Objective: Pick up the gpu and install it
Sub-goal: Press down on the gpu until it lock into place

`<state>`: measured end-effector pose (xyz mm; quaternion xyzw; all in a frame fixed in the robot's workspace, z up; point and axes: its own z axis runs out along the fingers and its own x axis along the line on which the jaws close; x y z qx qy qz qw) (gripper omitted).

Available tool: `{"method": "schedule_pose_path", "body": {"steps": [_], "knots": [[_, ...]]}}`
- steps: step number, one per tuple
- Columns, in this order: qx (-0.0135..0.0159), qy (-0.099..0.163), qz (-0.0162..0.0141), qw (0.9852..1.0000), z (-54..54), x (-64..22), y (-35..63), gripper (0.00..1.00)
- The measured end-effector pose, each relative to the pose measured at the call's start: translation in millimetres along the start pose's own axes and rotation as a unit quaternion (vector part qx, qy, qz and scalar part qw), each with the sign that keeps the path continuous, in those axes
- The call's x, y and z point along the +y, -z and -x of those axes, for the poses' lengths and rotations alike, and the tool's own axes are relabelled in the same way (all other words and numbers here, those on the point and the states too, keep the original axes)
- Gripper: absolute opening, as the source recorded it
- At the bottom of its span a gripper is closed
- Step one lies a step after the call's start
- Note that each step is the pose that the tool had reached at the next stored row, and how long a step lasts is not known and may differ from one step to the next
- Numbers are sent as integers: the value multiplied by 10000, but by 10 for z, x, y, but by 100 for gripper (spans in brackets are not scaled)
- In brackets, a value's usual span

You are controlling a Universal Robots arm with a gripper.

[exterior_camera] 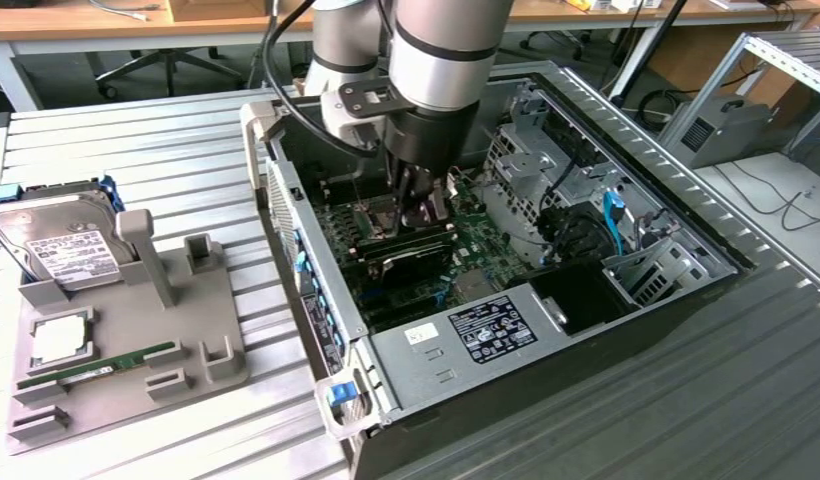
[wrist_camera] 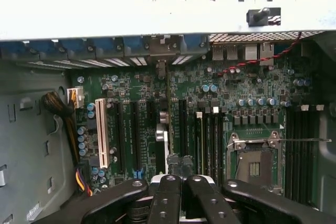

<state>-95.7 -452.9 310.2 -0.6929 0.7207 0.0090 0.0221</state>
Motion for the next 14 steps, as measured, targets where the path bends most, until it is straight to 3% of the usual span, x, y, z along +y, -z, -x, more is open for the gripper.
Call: {"method": "schedule_pose_path", "body": {"steps": [5, 14], "knots": [[0, 0, 1, 10000, 3, -55, 11, 11], [0, 0, 1, 10000, 6, -65, 39, 11]]}}
